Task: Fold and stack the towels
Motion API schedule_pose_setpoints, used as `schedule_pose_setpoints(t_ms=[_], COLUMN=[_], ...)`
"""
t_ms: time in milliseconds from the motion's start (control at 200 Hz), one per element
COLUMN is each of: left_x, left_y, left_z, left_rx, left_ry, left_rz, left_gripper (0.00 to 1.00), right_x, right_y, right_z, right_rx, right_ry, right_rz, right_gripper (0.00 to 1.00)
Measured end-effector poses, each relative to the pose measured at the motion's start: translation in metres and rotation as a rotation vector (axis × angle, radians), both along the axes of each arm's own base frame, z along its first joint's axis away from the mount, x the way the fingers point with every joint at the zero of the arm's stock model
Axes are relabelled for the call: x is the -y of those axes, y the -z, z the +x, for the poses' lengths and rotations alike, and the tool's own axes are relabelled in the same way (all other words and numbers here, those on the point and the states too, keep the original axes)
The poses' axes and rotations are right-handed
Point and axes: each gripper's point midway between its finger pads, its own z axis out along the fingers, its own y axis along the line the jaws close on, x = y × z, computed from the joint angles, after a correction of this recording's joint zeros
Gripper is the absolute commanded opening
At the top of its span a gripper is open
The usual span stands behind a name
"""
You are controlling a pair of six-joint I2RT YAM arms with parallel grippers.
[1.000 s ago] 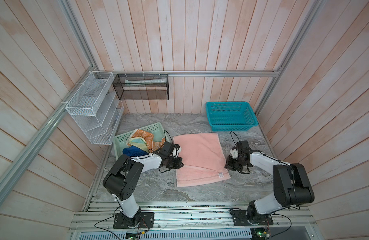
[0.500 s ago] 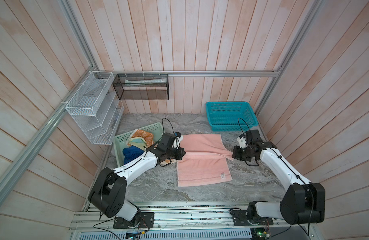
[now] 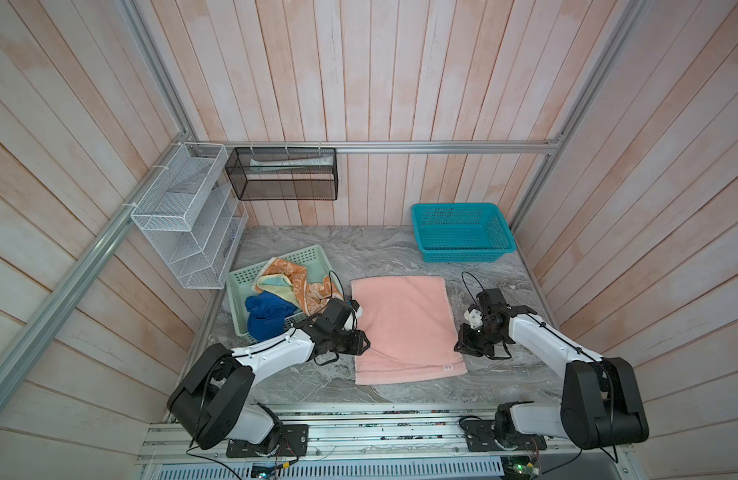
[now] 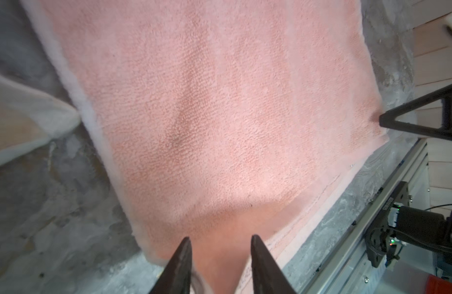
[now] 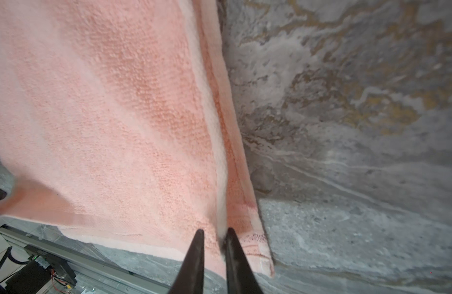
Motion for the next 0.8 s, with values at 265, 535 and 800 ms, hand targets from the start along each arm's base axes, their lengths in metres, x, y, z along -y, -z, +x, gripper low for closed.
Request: schedule_pose_setpoints(t_ms=[265,535,800], left_x=[-0.023,-0.026,-0.028], left_y=[-0.027,0.007,0.039], left_z=[0.008,-0.022,-0.047], left_rx=[-0.020,-0.304,-0.455], left_ry=[-0.190,-0.349,-0.394], left_rz=[-0.062,-0.051,-0.037], left_gripper=[0.40,0.43,0.41], right_x=[0.000,-0.003,-0.008], right_y=[-0.003,-0.003,0.001], right_z=[0.001,0.001,-0.001], right_rx=[0.004,0.007,0.013], right_ry=[0.003,-0.004,-0.025], right_rz=[0.000,0.002,0.005], right_gripper=[0.13,0.10,0.10])
